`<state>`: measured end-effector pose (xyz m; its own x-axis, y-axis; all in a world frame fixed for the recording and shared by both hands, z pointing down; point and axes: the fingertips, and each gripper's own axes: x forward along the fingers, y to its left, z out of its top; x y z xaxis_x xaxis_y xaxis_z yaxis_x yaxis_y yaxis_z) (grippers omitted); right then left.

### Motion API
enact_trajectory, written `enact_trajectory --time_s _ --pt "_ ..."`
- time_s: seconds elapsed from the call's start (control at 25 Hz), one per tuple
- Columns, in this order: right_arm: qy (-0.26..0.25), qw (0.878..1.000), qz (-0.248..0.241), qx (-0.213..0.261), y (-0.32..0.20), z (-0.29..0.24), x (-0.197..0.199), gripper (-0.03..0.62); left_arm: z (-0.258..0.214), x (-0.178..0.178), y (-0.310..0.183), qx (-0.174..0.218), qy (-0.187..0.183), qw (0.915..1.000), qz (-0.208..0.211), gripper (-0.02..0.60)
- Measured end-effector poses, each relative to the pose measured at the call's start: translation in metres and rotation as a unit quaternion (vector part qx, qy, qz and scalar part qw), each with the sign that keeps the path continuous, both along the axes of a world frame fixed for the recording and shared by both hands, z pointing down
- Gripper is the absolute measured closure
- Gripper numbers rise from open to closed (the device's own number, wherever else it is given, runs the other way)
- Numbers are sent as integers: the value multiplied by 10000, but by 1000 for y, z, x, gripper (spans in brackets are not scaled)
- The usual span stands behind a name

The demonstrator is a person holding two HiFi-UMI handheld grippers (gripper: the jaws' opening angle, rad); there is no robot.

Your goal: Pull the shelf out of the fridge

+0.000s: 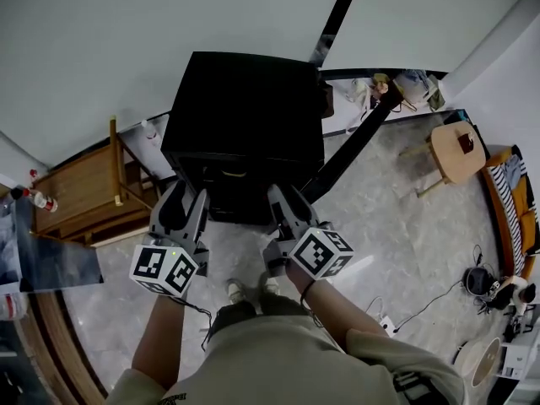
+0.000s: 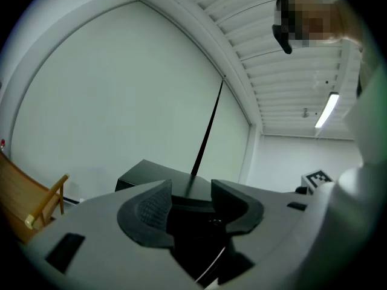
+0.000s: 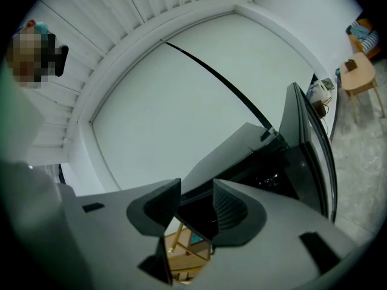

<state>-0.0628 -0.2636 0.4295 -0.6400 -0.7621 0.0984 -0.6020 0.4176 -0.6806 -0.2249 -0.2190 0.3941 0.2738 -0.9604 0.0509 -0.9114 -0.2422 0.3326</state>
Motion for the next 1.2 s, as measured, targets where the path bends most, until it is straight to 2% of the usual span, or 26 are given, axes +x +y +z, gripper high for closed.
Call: enact_trajectory --time_s 0.2,0.44,0.64,0.84,0.96,1.12,1.2 --pt "-60 9997 208 112 -20 18 -9 433 20 -5 -17 -360 803 9961 -103 393" --pt "-40 9993 276 -258 -36 56 -21 427 48 -7 -39 -612 1663 9841 -138 386" --pt "291 9990 271 -211 -42 84 -31 427 83 -9 -52 -917 1724 9807 -135 382" --pt "175 9978 358 -527 -54 116 -36 427 115 -11 -64 -1105 1975 9740 -123 380" --pt "-179 9951 459 -856 -62 135 -37 427 131 -13 -72 -1049 2336 9664 -218 380" --pt "-462 9926 715 -864 -74 146 -33 424 152 -13 -84 -1048 2814 9533 -312 380" --pt "-518 9908 806 -951 -80 156 -31 424 164 -14 -91 -1116 3096 9436 -372 380"
